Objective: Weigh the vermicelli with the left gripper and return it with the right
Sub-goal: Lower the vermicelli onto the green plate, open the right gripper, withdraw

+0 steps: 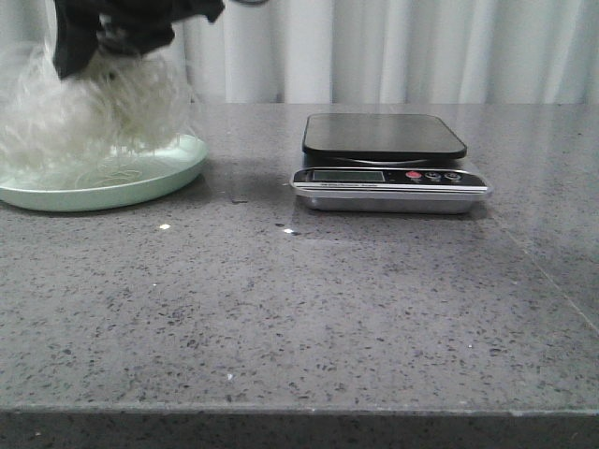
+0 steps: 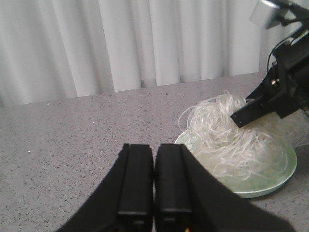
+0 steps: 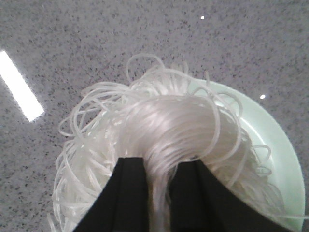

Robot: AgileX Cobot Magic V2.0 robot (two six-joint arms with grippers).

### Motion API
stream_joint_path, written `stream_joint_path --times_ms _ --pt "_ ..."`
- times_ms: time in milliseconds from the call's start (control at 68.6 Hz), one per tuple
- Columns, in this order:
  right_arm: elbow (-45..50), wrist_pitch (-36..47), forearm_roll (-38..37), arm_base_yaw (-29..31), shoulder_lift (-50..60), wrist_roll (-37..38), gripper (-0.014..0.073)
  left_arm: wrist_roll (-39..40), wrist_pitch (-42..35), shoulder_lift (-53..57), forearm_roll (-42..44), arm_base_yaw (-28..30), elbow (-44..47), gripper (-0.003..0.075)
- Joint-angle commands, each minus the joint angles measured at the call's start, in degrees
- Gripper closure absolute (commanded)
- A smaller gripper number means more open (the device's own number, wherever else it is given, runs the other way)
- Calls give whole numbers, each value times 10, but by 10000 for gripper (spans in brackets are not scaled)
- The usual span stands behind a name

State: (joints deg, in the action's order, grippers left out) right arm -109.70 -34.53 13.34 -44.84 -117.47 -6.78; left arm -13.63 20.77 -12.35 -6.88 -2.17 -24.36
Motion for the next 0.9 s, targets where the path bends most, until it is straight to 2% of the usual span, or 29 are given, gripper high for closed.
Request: stream_joint_path --times_ms 0,364,437,554,641,714,889 --pt "-21 45 5 1 31 -3 443 6 -43 -6 -6 1 -14 584" --pt "-21 44 5 1 30 -3 421 6 -43 -6 -6 1 -14 583" --pt "-21 44 5 1 31 -3 352 6 -43 -6 -6 1 -14 583" --pt "-21 42 4 1 36 -3 175 6 -43 -6 -6 1 -14 584" --pt "-21 38 4 1 45 -3 82 6 -43 -6 -6 1 -14 583" --pt "-21 36 4 4 55 -3 48 6 -43 -6 -6 1 -14 583" --pt "-21 20 4 23 92 -3 46 6 -43 -6 -6 1 -14 583"
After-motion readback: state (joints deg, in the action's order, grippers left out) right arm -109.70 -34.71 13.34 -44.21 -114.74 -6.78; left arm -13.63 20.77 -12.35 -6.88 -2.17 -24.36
